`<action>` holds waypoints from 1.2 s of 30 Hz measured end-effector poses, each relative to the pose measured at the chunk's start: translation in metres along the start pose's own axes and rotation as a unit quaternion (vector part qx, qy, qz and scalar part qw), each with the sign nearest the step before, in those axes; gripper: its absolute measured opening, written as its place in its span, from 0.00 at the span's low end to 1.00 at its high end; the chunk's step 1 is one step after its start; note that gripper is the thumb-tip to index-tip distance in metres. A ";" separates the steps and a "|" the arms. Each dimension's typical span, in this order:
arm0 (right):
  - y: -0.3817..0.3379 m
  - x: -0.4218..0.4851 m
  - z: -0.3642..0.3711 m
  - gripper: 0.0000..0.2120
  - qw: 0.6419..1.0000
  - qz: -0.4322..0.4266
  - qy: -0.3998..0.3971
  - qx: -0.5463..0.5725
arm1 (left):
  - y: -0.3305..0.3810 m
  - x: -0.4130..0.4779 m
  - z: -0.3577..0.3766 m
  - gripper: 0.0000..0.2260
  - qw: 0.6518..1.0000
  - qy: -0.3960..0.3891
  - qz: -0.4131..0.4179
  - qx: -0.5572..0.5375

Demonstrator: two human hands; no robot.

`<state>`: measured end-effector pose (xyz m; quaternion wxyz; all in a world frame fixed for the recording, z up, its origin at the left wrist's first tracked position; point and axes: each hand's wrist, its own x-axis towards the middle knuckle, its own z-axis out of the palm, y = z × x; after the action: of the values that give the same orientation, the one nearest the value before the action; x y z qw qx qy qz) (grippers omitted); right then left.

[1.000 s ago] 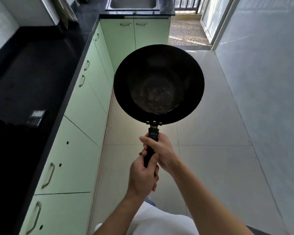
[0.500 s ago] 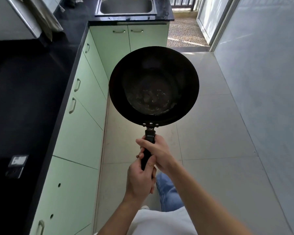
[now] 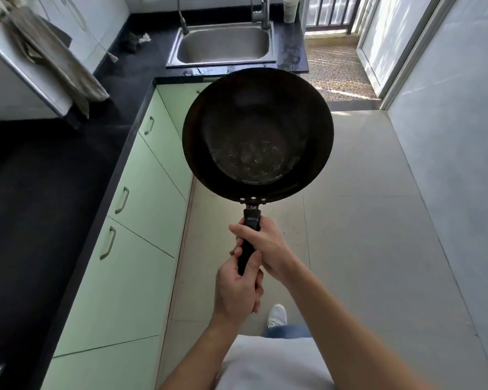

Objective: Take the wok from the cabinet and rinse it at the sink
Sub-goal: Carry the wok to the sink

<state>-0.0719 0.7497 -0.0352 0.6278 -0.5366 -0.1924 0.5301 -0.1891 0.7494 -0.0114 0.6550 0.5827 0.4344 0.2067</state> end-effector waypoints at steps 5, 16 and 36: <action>-0.031 0.051 -0.023 0.07 1.000 0.009 -0.005 -0.005 | 0.022 0.055 0.021 0.13 1.000 0.012 -0.004 -0.004; -0.070 0.178 -0.048 0.09 0.999 0.029 0.008 -0.018 | 0.059 0.185 0.031 0.12 0.999 0.004 -0.022 -0.039; -0.173 0.471 -0.013 0.09 0.999 0.040 0.029 -0.001 | 0.151 0.481 -0.039 0.13 0.999 -0.011 -0.035 -0.038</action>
<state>0.1891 1.1786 -0.0424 0.6108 -0.5601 -0.1531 0.5384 0.0736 1.1818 -0.0243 0.6881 0.5442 0.4393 0.1935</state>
